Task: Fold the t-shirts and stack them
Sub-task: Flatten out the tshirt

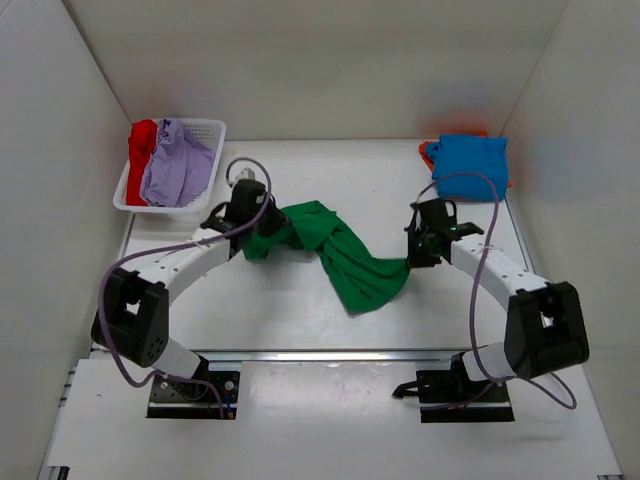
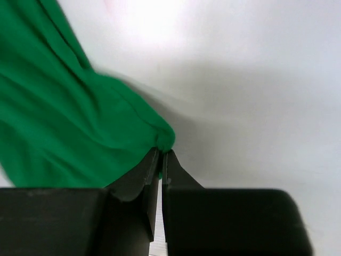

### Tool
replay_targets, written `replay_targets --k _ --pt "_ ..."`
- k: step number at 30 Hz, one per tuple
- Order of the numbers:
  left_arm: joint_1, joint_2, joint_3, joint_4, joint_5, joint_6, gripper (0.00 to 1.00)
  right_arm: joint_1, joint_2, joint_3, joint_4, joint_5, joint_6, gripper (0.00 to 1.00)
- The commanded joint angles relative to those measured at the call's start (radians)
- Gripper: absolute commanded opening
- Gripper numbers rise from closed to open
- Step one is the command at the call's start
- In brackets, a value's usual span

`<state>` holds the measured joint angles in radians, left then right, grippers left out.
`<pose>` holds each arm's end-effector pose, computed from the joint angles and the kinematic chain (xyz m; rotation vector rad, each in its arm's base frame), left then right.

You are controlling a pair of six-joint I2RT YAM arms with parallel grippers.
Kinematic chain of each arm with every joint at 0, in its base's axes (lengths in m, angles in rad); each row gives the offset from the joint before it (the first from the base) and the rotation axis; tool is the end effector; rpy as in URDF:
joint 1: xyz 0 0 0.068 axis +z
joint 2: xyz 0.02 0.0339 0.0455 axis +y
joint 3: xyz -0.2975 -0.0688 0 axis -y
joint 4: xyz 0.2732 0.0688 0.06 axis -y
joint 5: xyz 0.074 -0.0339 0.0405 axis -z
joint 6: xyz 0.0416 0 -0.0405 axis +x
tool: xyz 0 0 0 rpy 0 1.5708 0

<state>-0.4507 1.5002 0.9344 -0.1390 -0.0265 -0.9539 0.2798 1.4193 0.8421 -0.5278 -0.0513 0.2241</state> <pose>0.3154 -0.1514 0.2396 -0.6057 2.2978 -0.6855 0.2769 0.0818 0.2056 -0.0914 2.6926 0.2262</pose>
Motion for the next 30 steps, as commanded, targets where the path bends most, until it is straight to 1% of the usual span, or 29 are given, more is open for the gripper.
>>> replay_targets --k 1,4,5,6,8,10,14,15,17,18,19,20,21,22,23,24,25,26,27,28,29,30 --pt "0.053 -0.099 0.215 -0.109 0.049 0.107 0.00 -0.065 -0.161 0.187 0.006 0.034 -0.052 0.00" --pt "0.101 -0.155 0.340 -0.160 0.089 0.153 0.00 -0.102 -0.262 0.282 0.003 0.039 -0.075 0.00" --pt "0.116 -0.169 0.357 -0.174 0.108 0.165 0.00 -0.108 -0.310 0.304 0.021 0.048 -0.078 0.00" --pt "0.130 -0.204 0.378 -0.163 0.123 0.188 0.00 -0.100 -0.331 0.307 0.041 0.083 -0.100 0.00" --pt "0.161 -0.270 0.400 -0.151 0.146 0.205 0.00 -0.085 -0.432 0.311 0.083 0.141 -0.141 0.00" --pt "0.191 -0.351 0.431 -0.169 0.163 0.219 0.00 -0.073 -0.493 0.322 0.078 0.171 -0.164 0.00" --pt "0.230 -0.471 0.520 -0.241 0.169 0.251 0.00 -0.143 -0.644 0.331 0.100 0.113 -0.177 0.00" --pt "0.242 -0.491 0.533 -0.247 0.169 0.256 0.00 -0.177 -0.690 0.333 0.095 0.105 -0.178 0.00" --pt "0.239 -0.541 0.570 -0.298 0.161 0.261 0.00 -0.259 -0.739 0.350 0.101 0.039 -0.183 0.00" --pt "0.238 -0.544 0.576 -0.306 0.154 0.259 0.00 -0.266 -0.747 0.365 0.091 0.024 -0.189 0.00" --pt "0.236 -0.555 0.578 -0.324 0.163 0.270 0.00 -0.239 -0.743 0.377 0.065 0.031 -0.190 0.00" --pt "0.227 -0.558 0.548 -0.335 0.172 0.255 0.00 -0.199 -0.726 0.383 0.046 0.040 -0.184 0.00" --pt "0.213 -0.566 0.476 -0.317 0.210 0.242 0.00 -0.192 -0.715 0.381 0.025 0.042 -0.184 0.00" --pt "0.196 -0.572 0.421 -0.266 0.270 0.216 0.00 -0.182 -0.703 0.371 0.017 0.042 -0.180 0.00" --pt "0.184 -0.578 0.306 -0.207 0.301 0.175 0.00 -0.197 -0.701 0.365 0.003 0.028 -0.177 0.00" --pt "0.146 -0.574 0.187 -0.179 0.348 0.150 0.01 -0.208 -0.703 0.339 0.011 -0.005 -0.170 0.00" --pt "0.103 -0.569 0.128 -0.106 0.382 0.114 0.08 -0.235 -0.706 0.306 0.015 -0.024 -0.164 0.00" --pt "0.057 -0.549 0.033 -0.056 0.382 0.103 0.14 -0.254 -0.720 0.286 0.029 -0.054 -0.158 0.00" --pt "0.022 -0.517 -0.044 -0.019 0.382 0.098 0.31 -0.257 -0.718 0.272 0.034 -0.067 -0.151 0.00" --pt "-0.049 -0.452 -0.102 0.008 0.372 0.092 0.46 -0.252 -0.711 0.246 0.035 -0.070 -0.141 0.00" --pt "-0.092 -0.427 -0.117 0.036 0.367 0.092 0.50 -0.246 -0.708 0.235 0.032 -0.067 -0.140 0.00" --pt "-0.103 -0.375 -0.135 0.068 0.356 0.087 0.58 -0.240 -0.698 0.223 0.026 -0.067 -0.134 0.00"
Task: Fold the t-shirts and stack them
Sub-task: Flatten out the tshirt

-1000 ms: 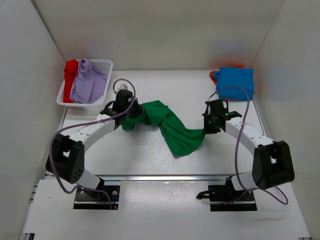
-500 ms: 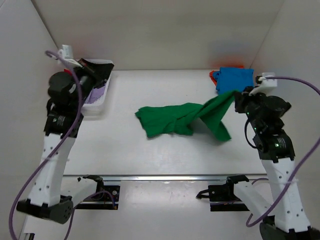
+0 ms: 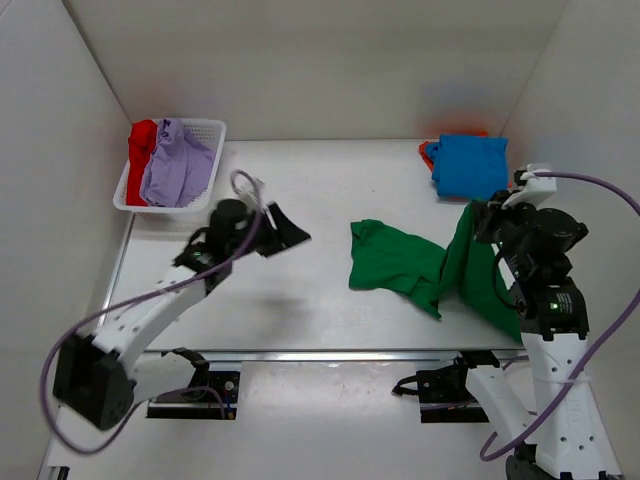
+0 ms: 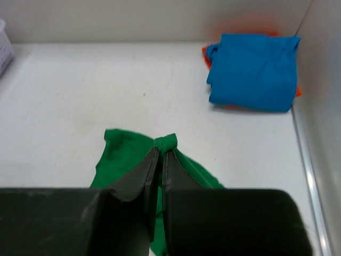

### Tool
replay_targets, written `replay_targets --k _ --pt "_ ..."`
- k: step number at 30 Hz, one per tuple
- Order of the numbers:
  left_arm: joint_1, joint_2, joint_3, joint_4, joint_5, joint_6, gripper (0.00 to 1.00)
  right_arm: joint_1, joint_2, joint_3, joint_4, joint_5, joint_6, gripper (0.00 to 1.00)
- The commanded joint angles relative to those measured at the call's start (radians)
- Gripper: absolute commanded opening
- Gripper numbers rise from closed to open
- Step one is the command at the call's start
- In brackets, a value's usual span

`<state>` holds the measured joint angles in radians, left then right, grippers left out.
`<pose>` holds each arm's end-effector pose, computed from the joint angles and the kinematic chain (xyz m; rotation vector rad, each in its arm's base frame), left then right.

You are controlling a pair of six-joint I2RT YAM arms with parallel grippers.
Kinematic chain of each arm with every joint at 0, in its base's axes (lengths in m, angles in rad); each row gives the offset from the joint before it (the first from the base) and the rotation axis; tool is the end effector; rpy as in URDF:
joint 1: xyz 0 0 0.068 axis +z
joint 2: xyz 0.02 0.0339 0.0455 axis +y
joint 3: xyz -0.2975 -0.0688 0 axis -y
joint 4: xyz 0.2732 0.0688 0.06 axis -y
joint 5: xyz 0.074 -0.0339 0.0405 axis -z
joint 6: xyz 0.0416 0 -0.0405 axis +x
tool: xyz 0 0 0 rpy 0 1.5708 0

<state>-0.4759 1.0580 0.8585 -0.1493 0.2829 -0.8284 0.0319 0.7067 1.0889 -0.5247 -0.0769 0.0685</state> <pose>0.2265 -0.1298 0.3385 -0.1596 2.0735 -1.1138 0.1390 0.0076 0.4478 -0.0258 1.7147 0.1404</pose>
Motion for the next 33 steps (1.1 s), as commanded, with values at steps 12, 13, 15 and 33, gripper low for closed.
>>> replay_targets --k 12,13,15,33 --pt "-0.342 0.601 0.022 0.209 -0.148 -0.093 0.88 0.065 0.051 -0.162 0.089 -0.009 0.036 0.00" --pt "-0.346 0.628 0.040 0.203 -0.174 -0.089 0.88 0.074 0.057 -0.164 0.097 -0.012 0.040 0.00" --pt "-0.362 0.683 0.088 0.194 -0.238 -0.078 0.85 0.092 0.074 -0.164 0.106 -0.011 0.047 0.00" --pt "-0.262 0.437 0.261 0.096 -0.272 -0.057 0.00 0.079 0.053 -0.107 0.115 0.009 0.053 0.00"
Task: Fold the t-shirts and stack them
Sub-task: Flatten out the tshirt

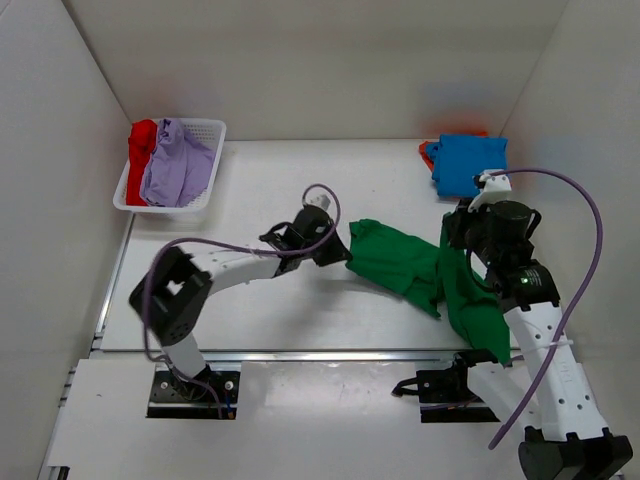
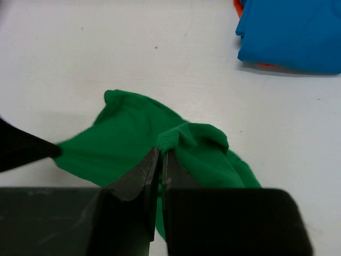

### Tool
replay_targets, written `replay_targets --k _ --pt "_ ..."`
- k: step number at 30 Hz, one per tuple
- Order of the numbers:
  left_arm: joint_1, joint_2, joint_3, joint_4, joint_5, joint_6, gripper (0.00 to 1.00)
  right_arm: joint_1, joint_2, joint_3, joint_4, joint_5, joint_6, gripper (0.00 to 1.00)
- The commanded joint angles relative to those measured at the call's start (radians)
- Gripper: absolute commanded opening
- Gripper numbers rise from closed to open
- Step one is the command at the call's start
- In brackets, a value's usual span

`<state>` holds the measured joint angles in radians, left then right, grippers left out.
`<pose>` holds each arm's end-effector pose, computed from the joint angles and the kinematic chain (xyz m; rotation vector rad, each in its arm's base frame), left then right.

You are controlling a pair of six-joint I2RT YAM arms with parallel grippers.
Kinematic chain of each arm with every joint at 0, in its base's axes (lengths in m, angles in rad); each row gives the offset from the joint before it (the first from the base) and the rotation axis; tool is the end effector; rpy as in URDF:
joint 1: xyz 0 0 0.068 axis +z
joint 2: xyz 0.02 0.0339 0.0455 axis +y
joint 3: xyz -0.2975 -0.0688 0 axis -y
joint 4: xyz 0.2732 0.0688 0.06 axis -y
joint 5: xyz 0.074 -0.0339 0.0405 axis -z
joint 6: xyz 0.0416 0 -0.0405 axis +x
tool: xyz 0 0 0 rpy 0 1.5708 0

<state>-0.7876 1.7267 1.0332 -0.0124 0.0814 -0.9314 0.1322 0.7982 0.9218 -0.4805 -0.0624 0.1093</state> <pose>0.2816 -0.2876 0.2040 -0.1314 2.4729 -0.9315 0.1824 0.0269 0.3794 -0.0640 1.9322 0.2216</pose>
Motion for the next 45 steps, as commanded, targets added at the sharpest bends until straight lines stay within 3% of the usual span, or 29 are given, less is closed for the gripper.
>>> replay_targets --k 1,3,5,11,19,25,30,34,37,41,43,44,45 --pt "0.057 -0.269 0.123 -0.078 -0.100 0.066 0.00 -0.052 -0.050 0.068 0.092 -0.016 0.021 0.00" --pt "0.108 -0.390 0.200 -0.162 -0.144 0.097 0.00 -0.101 -0.045 0.127 0.108 -0.077 0.039 0.00" --pt "0.221 -0.443 0.278 -0.213 -0.091 0.108 0.00 -0.167 -0.018 0.248 0.111 -0.134 0.059 0.00" --pt "0.444 -0.555 0.520 -0.354 0.027 0.160 0.00 -0.119 -0.036 0.380 0.082 -0.082 0.043 0.00" --pt "0.465 -0.639 0.775 -0.504 -0.002 0.221 0.00 -0.105 -0.234 0.368 0.088 -0.151 0.004 0.01" --pt "0.490 -0.599 0.792 -0.531 -0.005 0.233 0.00 -0.095 -0.258 0.327 0.069 -0.157 -0.011 0.00" --pt "0.551 -0.475 0.743 -0.541 0.029 0.255 0.00 -0.095 -0.206 0.246 0.108 -0.183 -0.007 0.00" --pt "0.596 -0.232 0.798 -0.560 0.028 0.298 0.00 -0.083 -0.119 0.117 0.155 -0.215 -0.010 0.00" --pt "0.608 0.029 0.983 -0.618 0.015 0.327 0.00 -0.079 -0.035 0.030 0.212 -0.209 -0.028 0.00" --pt "0.639 0.401 1.434 -0.721 0.033 0.297 0.00 -0.088 0.097 0.017 0.259 -0.165 -0.077 0.00" --pt "0.654 0.485 1.528 -0.716 0.078 0.272 0.25 -0.092 0.145 0.041 0.252 -0.159 -0.091 0.00" --pt "0.662 0.494 1.519 -0.701 0.108 0.273 0.46 -0.092 0.162 0.043 0.247 -0.160 -0.098 0.00" --pt "0.669 0.472 1.440 -0.692 0.116 0.282 0.51 -0.095 0.192 0.054 0.243 -0.163 -0.102 0.00"
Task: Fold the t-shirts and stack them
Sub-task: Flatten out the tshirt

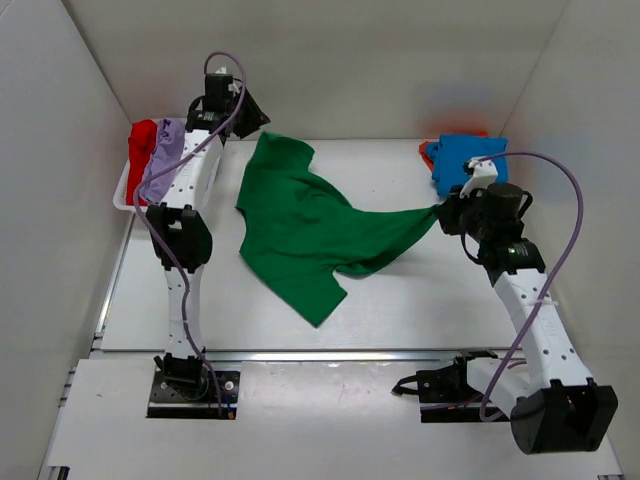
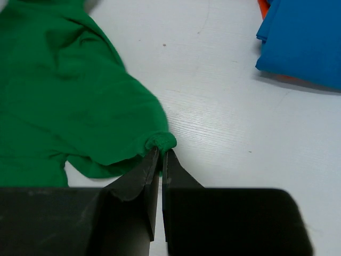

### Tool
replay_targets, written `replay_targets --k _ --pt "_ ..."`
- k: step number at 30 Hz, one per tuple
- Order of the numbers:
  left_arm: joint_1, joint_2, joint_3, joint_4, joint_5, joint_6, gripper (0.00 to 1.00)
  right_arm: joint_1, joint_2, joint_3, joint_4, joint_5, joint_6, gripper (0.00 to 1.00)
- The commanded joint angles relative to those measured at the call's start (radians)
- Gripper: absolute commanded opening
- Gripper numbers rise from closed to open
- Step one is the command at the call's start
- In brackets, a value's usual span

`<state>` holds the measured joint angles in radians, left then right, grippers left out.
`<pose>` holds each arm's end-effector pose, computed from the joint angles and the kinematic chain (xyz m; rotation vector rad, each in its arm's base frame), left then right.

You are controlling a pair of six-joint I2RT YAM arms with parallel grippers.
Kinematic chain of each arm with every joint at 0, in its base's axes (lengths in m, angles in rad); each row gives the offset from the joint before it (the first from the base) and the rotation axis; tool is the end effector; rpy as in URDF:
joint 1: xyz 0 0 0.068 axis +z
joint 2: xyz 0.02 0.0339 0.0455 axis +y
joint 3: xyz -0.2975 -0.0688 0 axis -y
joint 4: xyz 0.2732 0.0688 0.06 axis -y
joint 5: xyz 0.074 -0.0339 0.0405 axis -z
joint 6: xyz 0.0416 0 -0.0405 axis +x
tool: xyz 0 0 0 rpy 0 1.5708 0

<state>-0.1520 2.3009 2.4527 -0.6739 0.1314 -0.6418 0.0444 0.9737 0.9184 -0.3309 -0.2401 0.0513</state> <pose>0.5718 -0.0931 0.3783 -0.4412 2.1024 -0.6102 0.2341 0.0203 0.3612 -0.1516 1.9512 0.2978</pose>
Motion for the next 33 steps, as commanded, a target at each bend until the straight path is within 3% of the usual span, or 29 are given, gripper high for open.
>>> replay_targets --k 1,3,4,5,7,9,10,17,24,33 --pt "0.023 -0.128 -0.024 -0.023 0.082 0.001 0.52 -0.005 0.029 0.047 0.092 0.016 -0.042 0.00" --pt "-0.001 -0.271 -0.305 0.003 0.091 0.042 0.67 0.003 0.048 0.053 0.084 0.031 -0.065 0.00" --pt "-0.017 -0.309 -0.389 0.034 0.094 0.062 0.67 0.014 0.069 0.042 0.073 0.035 -0.076 0.00" --pt "-0.026 -0.405 -0.560 0.065 0.109 0.070 0.66 0.018 0.077 0.048 0.061 0.044 -0.070 0.00" --pt "-0.072 -0.556 -0.801 0.114 0.106 0.059 0.53 0.020 0.100 0.060 0.038 0.041 -0.068 0.00" --pt "-0.122 -0.726 -1.059 0.154 0.113 0.042 0.52 0.037 0.123 0.068 0.000 0.047 -0.061 0.00" --pt "-0.198 -0.794 -1.166 0.155 0.100 0.019 0.53 0.038 0.132 0.068 -0.005 0.051 -0.061 0.00" --pt "-0.397 -1.023 -1.673 0.270 0.073 -0.125 0.61 0.064 0.125 0.022 -0.016 0.050 -0.032 0.00" --pt "-0.409 -1.104 -1.885 0.422 0.024 -0.246 0.68 0.038 0.108 -0.012 -0.008 0.030 -0.022 0.00" --pt "-0.492 -0.927 -1.853 0.576 -0.033 -0.318 0.74 0.017 0.114 -0.039 -0.007 0.024 -0.027 0.00"
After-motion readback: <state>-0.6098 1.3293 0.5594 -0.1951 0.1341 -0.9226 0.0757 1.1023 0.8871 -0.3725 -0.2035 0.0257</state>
